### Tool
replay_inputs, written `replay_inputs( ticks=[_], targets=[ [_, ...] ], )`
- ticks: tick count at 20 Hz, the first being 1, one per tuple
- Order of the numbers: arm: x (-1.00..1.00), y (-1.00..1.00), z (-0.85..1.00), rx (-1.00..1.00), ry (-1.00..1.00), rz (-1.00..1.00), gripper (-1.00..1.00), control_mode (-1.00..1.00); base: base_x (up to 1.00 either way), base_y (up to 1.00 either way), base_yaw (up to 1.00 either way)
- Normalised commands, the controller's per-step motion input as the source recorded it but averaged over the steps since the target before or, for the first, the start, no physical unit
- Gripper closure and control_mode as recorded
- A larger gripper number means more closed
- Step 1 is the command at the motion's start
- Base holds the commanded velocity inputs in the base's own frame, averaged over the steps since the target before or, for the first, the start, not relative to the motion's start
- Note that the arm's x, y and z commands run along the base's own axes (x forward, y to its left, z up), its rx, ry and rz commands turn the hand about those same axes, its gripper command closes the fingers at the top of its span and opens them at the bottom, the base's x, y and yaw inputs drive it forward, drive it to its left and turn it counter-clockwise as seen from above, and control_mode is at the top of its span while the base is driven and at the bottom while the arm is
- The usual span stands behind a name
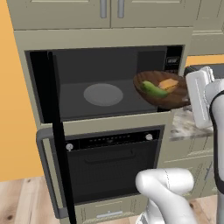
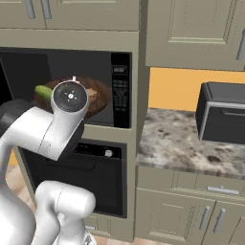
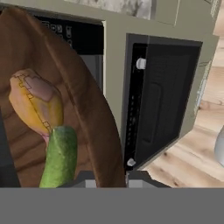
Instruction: The microwave is finished heating the chicken drumstick and cucumber. Take the bowl containing the food and place it on the dining counter.
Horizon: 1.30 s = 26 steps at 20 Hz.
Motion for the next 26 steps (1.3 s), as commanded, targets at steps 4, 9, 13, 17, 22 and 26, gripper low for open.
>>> replay_inputs(
  ticks=[4,9,13,17,22,26],
  targets=[
    [-0.28,0.61,-0.01,-0.04,0.0,0.16,1.0,-1.0,0.0,0.0,0.0],
    [0.0,0.88,-0.01,-0.09,0.0,0.03,1.0,-1.0,0.0,0.0,0.0],
    [0.0,0.0,0.0,0.0,0.0,0.0,1.0,-1.0,0.0,0.0,0.0],
    [0.0,0.0,0.0,0.0,0.0,0.0,1.0,-1.0,0.0,0.0,0.0],
    [0.0,-0.04,0.0,0.0,-0.01,0.01,1.0,1.0,0.0,-0.41,0.09],
    [0.0,0.0,0.0,0.0,0.0,0.0,1.0,1.0,-0.07,-0.87,0.25]
  ],
)
